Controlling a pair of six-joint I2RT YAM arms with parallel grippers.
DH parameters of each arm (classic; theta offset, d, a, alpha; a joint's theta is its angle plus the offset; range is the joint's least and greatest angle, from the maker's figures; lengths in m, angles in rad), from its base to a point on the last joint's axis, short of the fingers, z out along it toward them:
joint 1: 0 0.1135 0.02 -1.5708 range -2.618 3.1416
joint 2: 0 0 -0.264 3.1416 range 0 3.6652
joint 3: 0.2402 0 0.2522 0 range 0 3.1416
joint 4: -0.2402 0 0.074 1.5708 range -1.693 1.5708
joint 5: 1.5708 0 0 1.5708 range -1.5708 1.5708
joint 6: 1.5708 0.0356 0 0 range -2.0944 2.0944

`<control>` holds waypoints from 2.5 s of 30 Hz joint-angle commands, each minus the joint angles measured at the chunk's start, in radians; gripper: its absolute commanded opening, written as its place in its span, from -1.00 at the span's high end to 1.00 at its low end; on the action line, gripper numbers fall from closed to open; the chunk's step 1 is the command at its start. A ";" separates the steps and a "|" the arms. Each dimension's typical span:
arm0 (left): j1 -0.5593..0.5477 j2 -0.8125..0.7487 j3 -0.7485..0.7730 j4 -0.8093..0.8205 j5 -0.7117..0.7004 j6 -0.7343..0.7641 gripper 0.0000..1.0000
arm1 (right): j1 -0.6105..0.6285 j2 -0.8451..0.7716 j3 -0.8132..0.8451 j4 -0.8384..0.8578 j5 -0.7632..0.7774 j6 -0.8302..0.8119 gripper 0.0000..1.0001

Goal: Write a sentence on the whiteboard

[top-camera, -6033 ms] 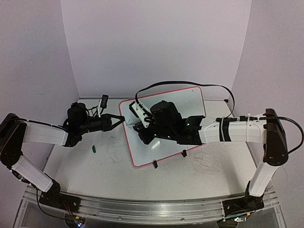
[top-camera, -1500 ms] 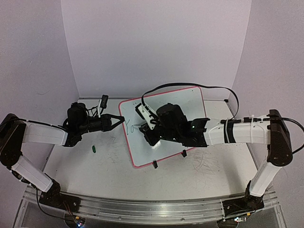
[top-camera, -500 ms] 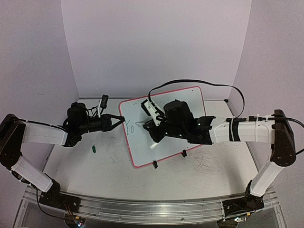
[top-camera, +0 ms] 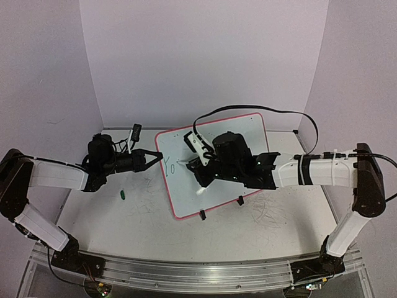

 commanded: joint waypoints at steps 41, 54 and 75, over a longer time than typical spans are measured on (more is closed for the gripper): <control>0.000 -0.042 0.018 0.031 0.021 0.004 1.00 | -0.020 -0.009 0.017 0.014 0.106 0.061 1.00; 0.000 -0.038 0.018 0.029 0.019 0.007 1.00 | -0.017 -0.005 -0.010 0.009 0.069 0.066 1.00; 0.000 -0.033 0.017 0.026 0.019 0.017 1.00 | -0.008 -0.119 -0.122 0.008 0.010 0.070 1.00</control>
